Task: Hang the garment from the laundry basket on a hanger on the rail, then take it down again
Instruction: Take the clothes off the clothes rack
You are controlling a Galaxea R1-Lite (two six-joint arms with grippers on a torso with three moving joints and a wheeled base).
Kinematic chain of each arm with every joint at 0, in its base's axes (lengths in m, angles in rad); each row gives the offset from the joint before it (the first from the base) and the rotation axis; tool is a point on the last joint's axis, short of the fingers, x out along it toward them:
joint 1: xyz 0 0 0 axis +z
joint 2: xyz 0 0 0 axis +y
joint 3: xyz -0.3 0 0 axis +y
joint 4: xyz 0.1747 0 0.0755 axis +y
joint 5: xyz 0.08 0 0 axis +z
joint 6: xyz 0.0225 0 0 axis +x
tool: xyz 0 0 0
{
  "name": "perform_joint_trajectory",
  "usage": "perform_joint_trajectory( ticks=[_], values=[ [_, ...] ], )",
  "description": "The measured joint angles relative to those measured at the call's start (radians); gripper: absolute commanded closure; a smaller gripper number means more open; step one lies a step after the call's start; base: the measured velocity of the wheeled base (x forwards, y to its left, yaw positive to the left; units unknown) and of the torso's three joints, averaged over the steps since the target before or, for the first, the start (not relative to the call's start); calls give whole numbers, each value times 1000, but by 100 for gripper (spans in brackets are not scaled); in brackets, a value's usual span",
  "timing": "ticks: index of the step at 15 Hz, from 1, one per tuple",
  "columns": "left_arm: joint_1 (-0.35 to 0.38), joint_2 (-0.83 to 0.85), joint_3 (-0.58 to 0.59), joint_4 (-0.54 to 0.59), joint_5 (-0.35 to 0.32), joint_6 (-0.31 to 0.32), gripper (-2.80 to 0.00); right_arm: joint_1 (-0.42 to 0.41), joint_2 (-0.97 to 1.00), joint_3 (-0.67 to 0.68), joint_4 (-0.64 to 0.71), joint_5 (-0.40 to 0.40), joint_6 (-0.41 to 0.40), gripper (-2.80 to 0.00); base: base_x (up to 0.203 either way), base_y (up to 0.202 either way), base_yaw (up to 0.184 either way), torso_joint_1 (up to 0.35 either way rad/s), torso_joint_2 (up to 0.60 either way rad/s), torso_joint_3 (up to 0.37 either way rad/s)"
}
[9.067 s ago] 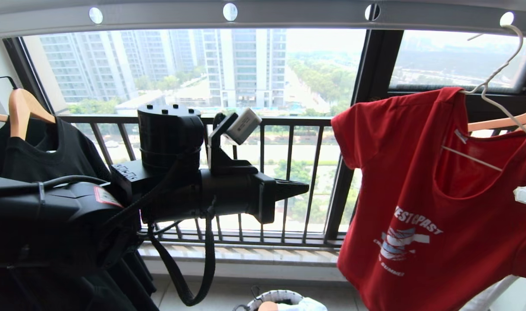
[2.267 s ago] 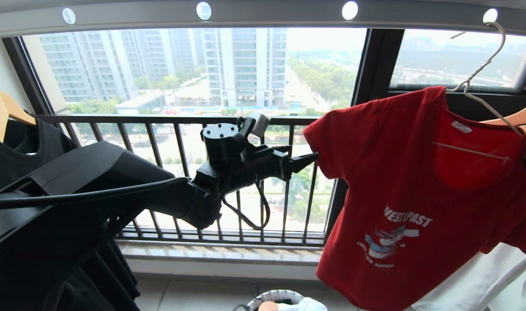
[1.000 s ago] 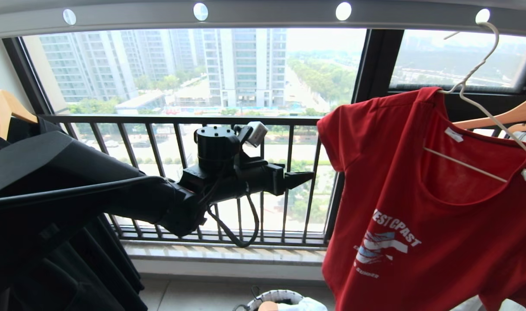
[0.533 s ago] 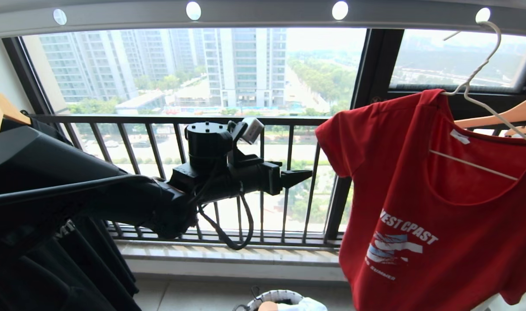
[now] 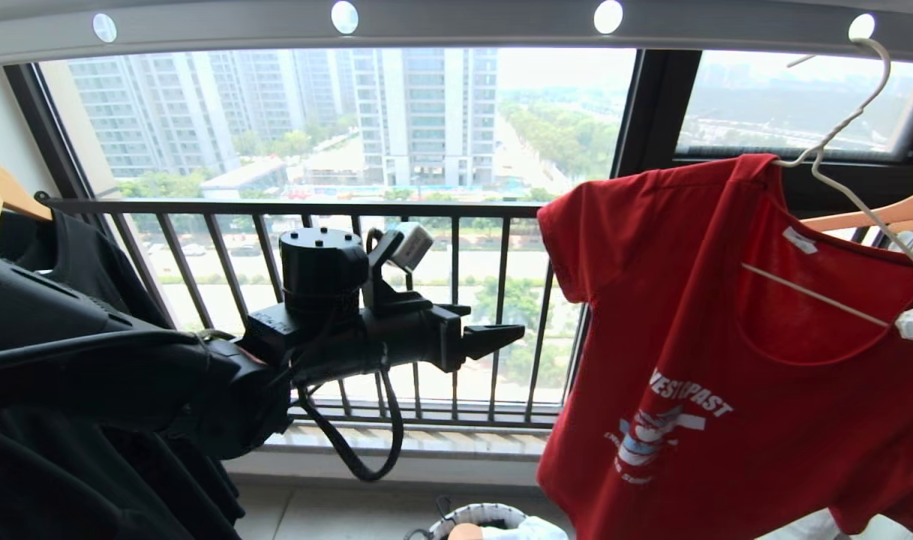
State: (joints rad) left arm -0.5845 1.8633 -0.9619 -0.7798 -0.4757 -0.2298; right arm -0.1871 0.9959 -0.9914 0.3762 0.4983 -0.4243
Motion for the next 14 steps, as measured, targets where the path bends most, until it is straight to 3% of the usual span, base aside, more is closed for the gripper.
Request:
perform_joint_trajectory(
  ticks=[3,6,9,11,14],
  values=[
    [2,-44,73,-3,3,2,0,148,-5,-41,-1,-19,20,0,0,0,0,0,0,0],
    [8,-95,147,-2,13,8,0,301,71,-123,-25,-161,69,0,0,0,0,0,0,0],
    [28,-129,179,-5,25,9,0,507,165,-159,-146,-424,93,0,0,0,0,0,0,0],
    [35,-134,187,-7,25,13,0,641,239,-165,-250,-661,81,0,0,0,0,0,0,0],
    [41,-148,185,-8,23,17,0,714,343,-170,-440,-1009,-77,0,0,0,0,0,0,0]
  ],
)
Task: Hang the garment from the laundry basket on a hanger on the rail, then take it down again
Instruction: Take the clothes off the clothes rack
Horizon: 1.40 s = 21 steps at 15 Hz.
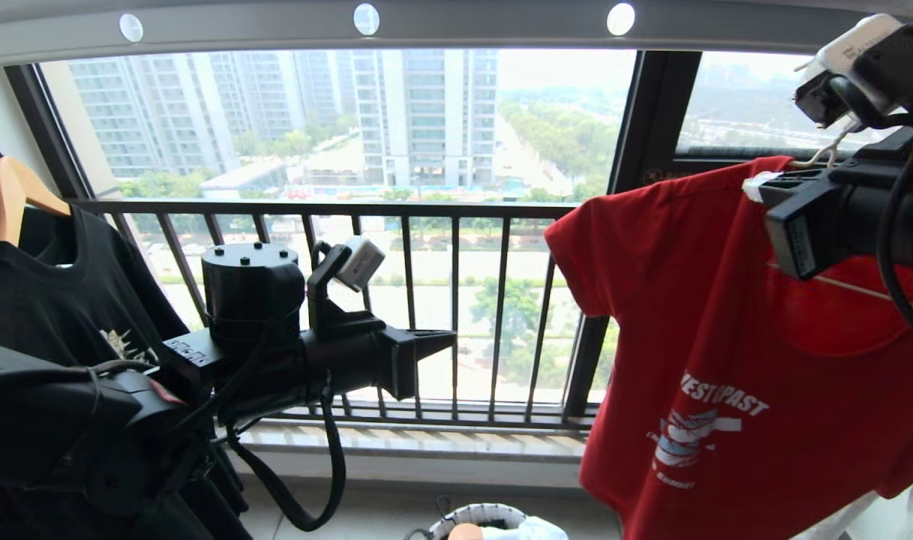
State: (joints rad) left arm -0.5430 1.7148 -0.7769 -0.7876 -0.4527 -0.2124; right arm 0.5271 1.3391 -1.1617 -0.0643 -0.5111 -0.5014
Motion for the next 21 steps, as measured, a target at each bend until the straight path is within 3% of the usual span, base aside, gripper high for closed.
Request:
perform_joint_trajectory(
  ticks=[3,8,13,18,21],
  values=[
    [0,-5,-2,0,-1,1,0,13,31,-8,-39,-163,-104,0,0,0,0,0,0,0],
    [-4,1,-9,2,-2,1,0,11,-20,-38,120,-176,-125,0,0,0,0,0,0,0],
    [-3,1,-10,2,-2,1,0,-4,0,-107,211,-46,-101,0,0,0,0,0,0,0],
    [-3,-3,-12,3,-1,1,0,-126,58,-197,429,100,-31,0,0,0,0,0,0,0],
    [-3,-5,-14,4,-1,1,0,-169,81,-224,478,150,-30,0,0,0,0,0,0,0]
  ],
)
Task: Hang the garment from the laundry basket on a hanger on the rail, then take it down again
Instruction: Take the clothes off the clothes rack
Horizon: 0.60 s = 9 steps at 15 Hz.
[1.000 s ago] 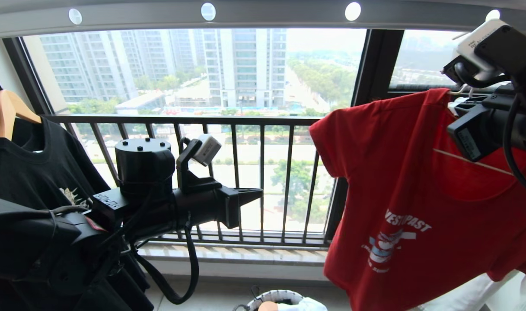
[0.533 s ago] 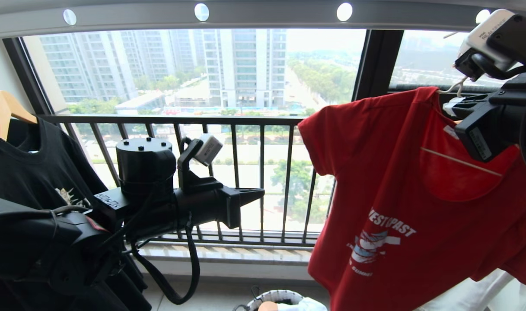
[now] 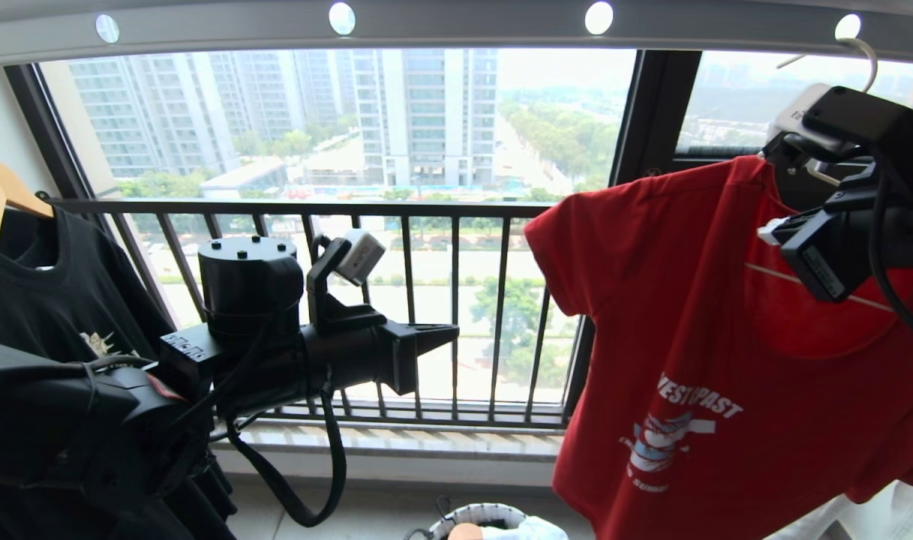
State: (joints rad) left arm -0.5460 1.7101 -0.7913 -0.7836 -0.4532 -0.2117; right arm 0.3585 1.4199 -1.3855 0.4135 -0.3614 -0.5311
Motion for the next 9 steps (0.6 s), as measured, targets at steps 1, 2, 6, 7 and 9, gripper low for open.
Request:
perform_joint_trajectory(
  ticks=[1,2,6,7,9],
  values=[
    [0,-1,0,0,0,0,0,-12,8,-9,17,27,0,0,0,0,0,0,0,0],
    [0,-1,0,0,0,0,0,-22,19,-20,22,35,0,0,0,0,0,0,0,0],
    [1,-2,-1,0,0,0,0,-59,59,-61,23,20,-58,0,0,0,0,0,0,0],
    [1,-2,-1,-1,0,0,0,-65,62,-65,19,6,-88,0,0,0,0,0,0,0],
    [1,-2,-1,-1,0,0,0,-70,68,-76,13,0,-101,0,0,0,0,0,0,0]
  ],
)
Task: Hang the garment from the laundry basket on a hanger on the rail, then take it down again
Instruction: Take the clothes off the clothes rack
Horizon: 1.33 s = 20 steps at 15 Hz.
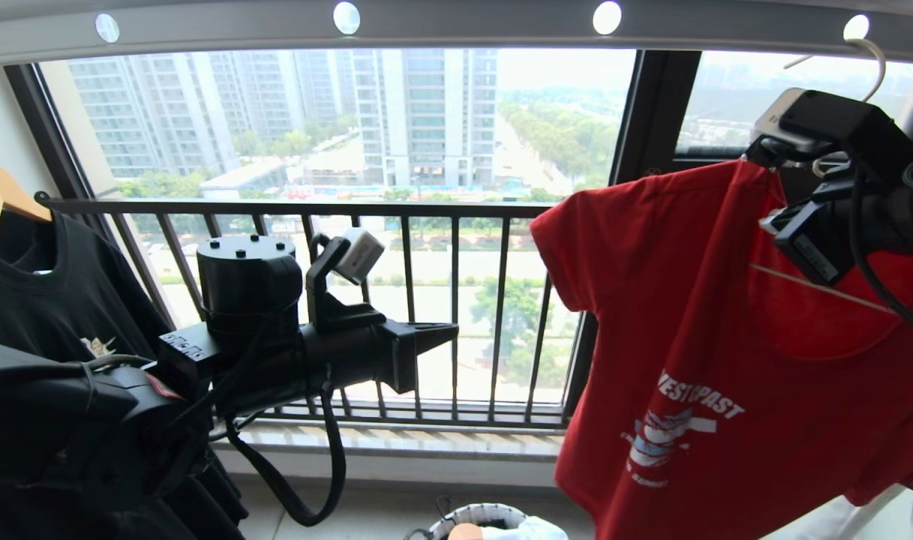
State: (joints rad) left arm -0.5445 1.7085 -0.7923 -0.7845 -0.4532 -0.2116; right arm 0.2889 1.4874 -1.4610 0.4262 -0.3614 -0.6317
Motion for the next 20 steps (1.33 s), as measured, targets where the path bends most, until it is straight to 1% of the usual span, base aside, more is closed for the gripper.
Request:
perform_joint_trajectory(
  ticks=[4,8,17,20],
  values=[
    [-1,1,0,-1,0,0,0,0,6,-44,-8,4,-10,0,0,0,0,0,0,0],
    [-1,5,1,-1,0,0,0,3,28,-73,-126,3,-14,0,0,0,0,0,0,0],
    [-1,11,1,-1,0,0,0,15,63,-104,-123,-5,-23,0,0,0,0,0,0,0],
    [-1,12,3,-1,0,0,0,42,70,-101,-124,-5,-22,0,0,0,0,0,0,0]
  ],
)
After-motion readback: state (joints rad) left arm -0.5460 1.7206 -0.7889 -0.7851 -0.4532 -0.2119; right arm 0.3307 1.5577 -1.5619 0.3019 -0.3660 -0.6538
